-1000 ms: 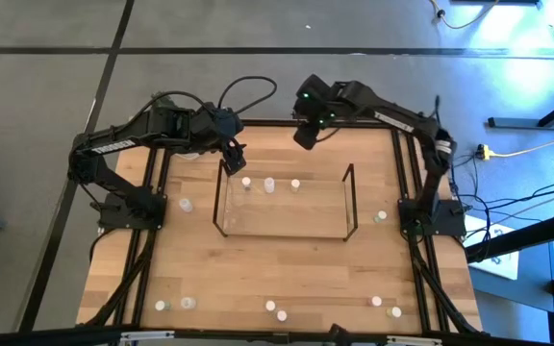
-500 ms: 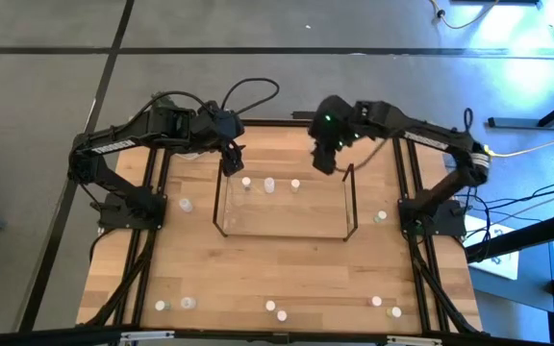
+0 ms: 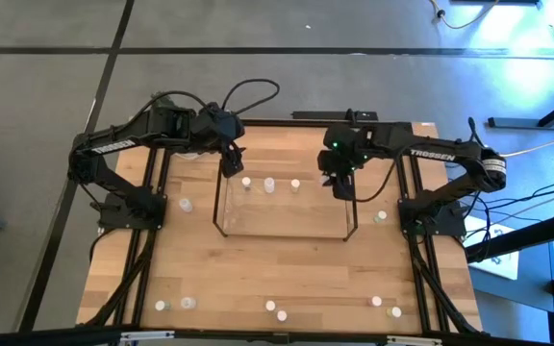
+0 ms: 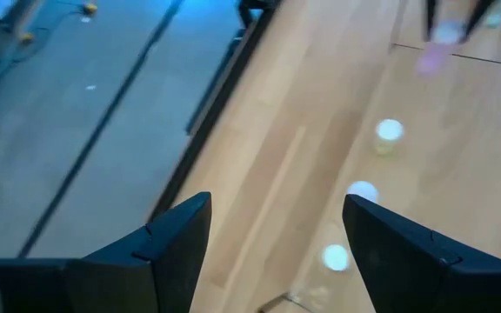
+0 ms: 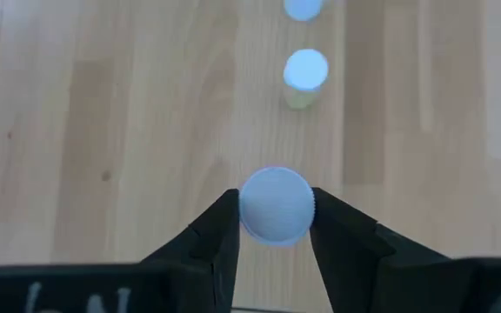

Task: Pick and place medicine bottles onto shelf by color
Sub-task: Put the top pink pill bottle on the shelf

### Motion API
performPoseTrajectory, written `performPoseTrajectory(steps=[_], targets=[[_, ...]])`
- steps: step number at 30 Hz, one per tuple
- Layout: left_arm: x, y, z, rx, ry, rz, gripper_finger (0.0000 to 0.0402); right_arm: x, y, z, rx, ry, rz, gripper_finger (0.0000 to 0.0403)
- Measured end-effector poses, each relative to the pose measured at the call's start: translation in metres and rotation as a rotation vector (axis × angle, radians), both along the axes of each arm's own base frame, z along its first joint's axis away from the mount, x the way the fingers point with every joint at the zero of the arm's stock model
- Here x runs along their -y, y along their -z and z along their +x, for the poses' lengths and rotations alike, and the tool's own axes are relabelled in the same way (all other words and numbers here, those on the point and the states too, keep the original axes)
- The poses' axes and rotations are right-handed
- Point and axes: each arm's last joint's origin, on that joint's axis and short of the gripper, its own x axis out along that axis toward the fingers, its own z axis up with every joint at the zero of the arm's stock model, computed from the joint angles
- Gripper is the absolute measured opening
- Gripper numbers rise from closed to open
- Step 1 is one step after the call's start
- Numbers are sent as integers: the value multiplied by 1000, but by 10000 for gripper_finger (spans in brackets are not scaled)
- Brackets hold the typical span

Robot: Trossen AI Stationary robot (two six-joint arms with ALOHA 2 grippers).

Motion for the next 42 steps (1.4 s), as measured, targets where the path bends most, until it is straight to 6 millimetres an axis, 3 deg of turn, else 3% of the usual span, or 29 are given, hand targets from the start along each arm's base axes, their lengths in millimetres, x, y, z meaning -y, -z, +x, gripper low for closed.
performPoseTrajectory(steps=[11,19,31,42], targets=[[2,0,1,6,37,-44,255,-4,26,2,25,-89,-3,125],[2,0,1,7,35,-45,255,0,26,5,22,54,-17,124],[2,0,1,7,35,-45,255,0,48,16,-81,113,-11,124],[2,0,1,6,37,-45,255,0,50,16,-104,114,-9,124]])
